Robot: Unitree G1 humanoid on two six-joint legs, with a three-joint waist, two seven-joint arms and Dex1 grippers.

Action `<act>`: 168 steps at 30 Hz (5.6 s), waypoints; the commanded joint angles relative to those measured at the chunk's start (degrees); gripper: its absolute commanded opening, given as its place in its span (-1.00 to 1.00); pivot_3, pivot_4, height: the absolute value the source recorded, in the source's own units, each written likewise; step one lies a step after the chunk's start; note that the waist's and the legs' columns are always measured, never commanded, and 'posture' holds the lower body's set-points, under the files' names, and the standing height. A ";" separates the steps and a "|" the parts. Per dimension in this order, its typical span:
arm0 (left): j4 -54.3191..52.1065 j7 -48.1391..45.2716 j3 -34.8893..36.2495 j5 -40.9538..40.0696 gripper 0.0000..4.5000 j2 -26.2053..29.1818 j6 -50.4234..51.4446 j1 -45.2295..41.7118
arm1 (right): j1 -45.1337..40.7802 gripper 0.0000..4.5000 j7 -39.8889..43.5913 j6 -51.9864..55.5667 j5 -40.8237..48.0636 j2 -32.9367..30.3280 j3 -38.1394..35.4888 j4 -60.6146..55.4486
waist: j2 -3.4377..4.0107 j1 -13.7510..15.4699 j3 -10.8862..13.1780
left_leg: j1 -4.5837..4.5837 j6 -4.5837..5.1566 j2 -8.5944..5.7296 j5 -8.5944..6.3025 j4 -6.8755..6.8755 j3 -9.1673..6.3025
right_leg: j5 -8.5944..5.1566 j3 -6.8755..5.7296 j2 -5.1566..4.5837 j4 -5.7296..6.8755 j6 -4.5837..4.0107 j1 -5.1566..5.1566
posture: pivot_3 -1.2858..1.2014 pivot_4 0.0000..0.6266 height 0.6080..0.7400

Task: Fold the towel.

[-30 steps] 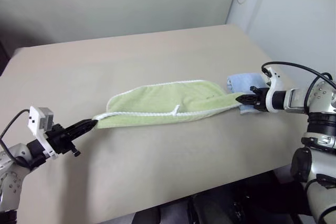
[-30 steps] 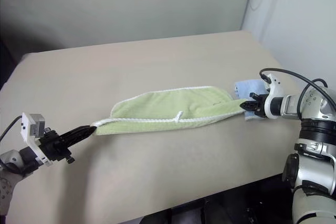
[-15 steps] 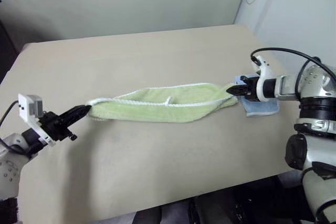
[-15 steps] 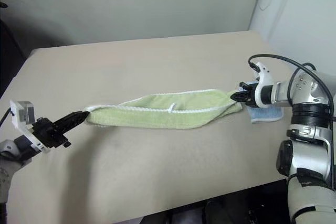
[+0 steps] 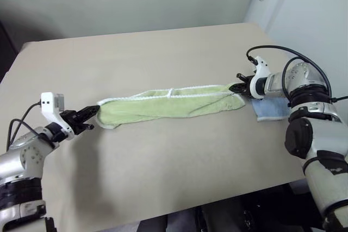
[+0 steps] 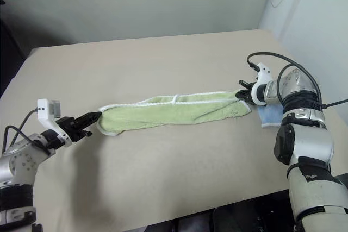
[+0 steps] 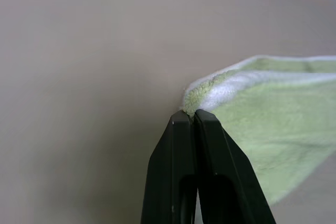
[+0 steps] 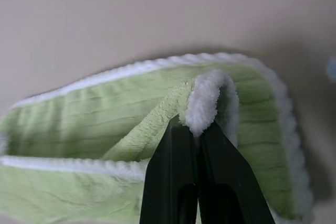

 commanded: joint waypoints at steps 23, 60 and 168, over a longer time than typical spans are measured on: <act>27.91 -1.83 1.60 5.10 -0.99 8.57 -18.65 -49.10 | -20.85 -1.00 2.45 -27.32 -0.99 -6.99 -5.47 8.29 | -0.01 -0.86 0.00 | -1.24 -0.03 0.00 0.02 0.36 -0.08 | 0.01 -0.01 -0.03 -0.06 0.02 -1.18 | 0.03 -0.52 1.00; -6.57 -6.86 5.43 -4.55 -0.99 5.37 1.76 1.61 | 0.72 -1.00 -0.33 8.67 1.74 -2.54 -5.28 -12.34 | -0.02 -1.08 -0.02 | -0.59 0.19 -0.05 -0.15 0.87 0.01 | 0.14 0.03 -0.07 0.12 0.22 -0.49 | 0.03 -0.52 1.00; -33.95 21.89 8.60 -27.23 0.93 -18.49 11.42 17.36 | 9.77 -0.83 -1.54 -19.35 7.47 7.82 -13.60 -4.97 | -0.04 -0.08 -0.03 | 0.50 0.30 -0.07 -0.32 0.73 0.22 | 0.31 0.18 -0.08 -0.21 0.35 0.74 | 0.03 -0.52 1.00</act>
